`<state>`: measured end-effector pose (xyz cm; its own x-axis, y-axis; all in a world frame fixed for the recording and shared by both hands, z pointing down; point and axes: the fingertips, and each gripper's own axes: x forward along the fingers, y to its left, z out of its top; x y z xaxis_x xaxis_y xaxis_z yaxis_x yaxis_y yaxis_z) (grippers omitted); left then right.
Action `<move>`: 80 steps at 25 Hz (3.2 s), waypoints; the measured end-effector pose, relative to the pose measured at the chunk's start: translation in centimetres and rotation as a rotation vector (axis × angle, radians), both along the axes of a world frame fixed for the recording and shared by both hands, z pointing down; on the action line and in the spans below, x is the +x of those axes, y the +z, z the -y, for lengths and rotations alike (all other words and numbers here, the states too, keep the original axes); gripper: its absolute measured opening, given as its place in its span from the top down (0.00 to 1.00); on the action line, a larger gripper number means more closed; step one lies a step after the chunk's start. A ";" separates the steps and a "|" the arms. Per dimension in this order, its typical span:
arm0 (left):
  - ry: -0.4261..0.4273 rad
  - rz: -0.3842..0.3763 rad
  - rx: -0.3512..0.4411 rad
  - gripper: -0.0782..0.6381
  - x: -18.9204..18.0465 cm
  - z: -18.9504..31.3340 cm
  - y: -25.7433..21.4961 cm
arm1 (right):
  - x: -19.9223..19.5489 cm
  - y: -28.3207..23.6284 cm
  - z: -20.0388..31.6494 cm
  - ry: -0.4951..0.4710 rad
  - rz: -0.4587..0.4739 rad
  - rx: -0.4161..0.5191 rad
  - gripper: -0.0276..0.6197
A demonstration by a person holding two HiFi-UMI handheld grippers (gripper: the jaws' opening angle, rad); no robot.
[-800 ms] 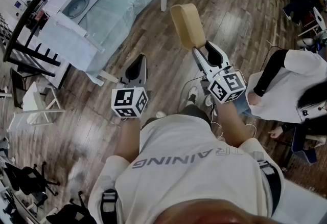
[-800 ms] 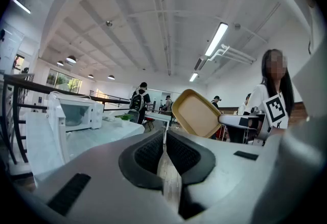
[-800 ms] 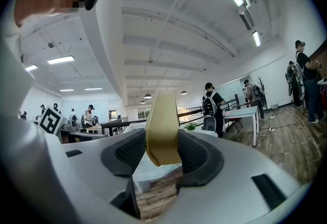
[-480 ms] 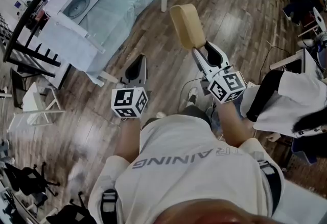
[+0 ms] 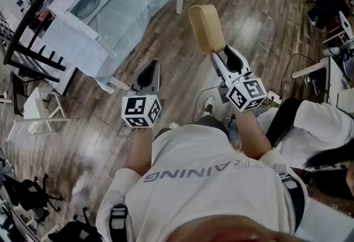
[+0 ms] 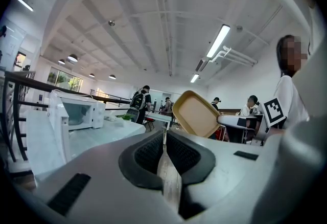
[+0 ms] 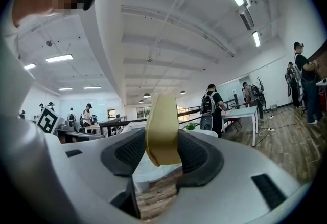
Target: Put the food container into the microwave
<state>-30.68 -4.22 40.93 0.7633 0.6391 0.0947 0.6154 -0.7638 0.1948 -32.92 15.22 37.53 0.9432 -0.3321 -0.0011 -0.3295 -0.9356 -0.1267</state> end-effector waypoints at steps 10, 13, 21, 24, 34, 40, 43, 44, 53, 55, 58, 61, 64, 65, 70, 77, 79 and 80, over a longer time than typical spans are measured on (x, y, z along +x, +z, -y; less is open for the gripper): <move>-0.004 0.022 -0.028 0.82 2.5 1.1 0.5 | 2.5 -0.2 1.2 -0.015 0.015 -0.021 0.63; -0.014 0.014 -0.026 0.82 4.0 1.1 0.2 | 4.6 -0.3 0.9 -0.022 0.016 -0.003 0.63; -0.083 0.005 0.003 0.82 10.1 0.7 -1.1 | 12.9 -0.9 0.6 -0.101 0.010 0.028 0.63; -0.109 0.011 0.023 0.82 13.3 0.0 -1.3 | 16.8 -0.8 -0.3 -0.127 0.018 0.040 0.63; -0.185 0.029 0.059 0.82 24.1 -6.4 -2.0 | 27.8 -0.7 -8.2 -0.173 0.026 0.082 0.63; -0.187 0.029 0.088 0.82 29.9 -11.6 -1.8 | 32.7 0.6 -14.2 -0.162 0.034 0.123 0.63; -0.187 0.026 0.097 0.82 31.9 -14.1 -1.6 | 34.4 1.1 -16.8 -0.167 0.036 0.123 0.63; -0.183 0.024 0.102 0.82 32.5 -14.9 -1.7 | 34.9 1.2 -17.7 -0.166 0.036 0.123 0.63; -0.175 0.020 0.121 0.82 36.3 -17.0 -1.6 | 38.4 1.9 -19.1 -0.179 0.038 0.142 0.63; -0.193 0.021 0.115 0.82 37.1 -16.4 -1.3 | 39.5 2.2 -18.7 -0.190 0.044 0.142 0.63; -0.221 0.029 0.108 0.82 38.5 -15.1 -0.6 | 41.4 2.3 -17.6 -0.214 0.044 0.131 0.63; -0.239 0.034 0.101 0.82 40.3 -13.0 -0.2 | 43.5 2.3 -15.6 -0.227 0.044 0.127 0.63; -0.268 0.023 0.087 0.82 42.8 -10.7 -0.4 | 46.6 1.8 -13.3 -0.259 0.038 0.104 0.63; -0.281 0.019 0.082 0.82 43.8 -10.1 -0.4 | 47.8 1.6 -12.6 -0.274 0.035 0.095 0.63; -0.358 0.026 0.067 0.82 48.1 -6.1 -0.3 | 53.9 1.1 -8.3 -0.351 0.037 0.089 0.63; -0.489 0.039 0.058 0.82 52.3 1.9 -0.8 | 60.3 0.3 1.2 -0.510 0.050 0.079 0.63; -0.528 0.039 0.052 0.82 53.0 3.9 -0.9 | 61.7 0.4 3.4 -0.550 0.054 0.072 0.63; -0.550 0.040 0.048 0.82 53.2 4.9 -0.9 | 62.3 0.3 4.5 -0.570 0.055 0.069 0.63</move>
<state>22.50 -9.10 40.06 0.9785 0.1417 0.1501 0.1161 -0.9791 0.1672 29.40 10.69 37.84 0.6146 -0.7888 0.0027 -0.7704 -0.6010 -0.2126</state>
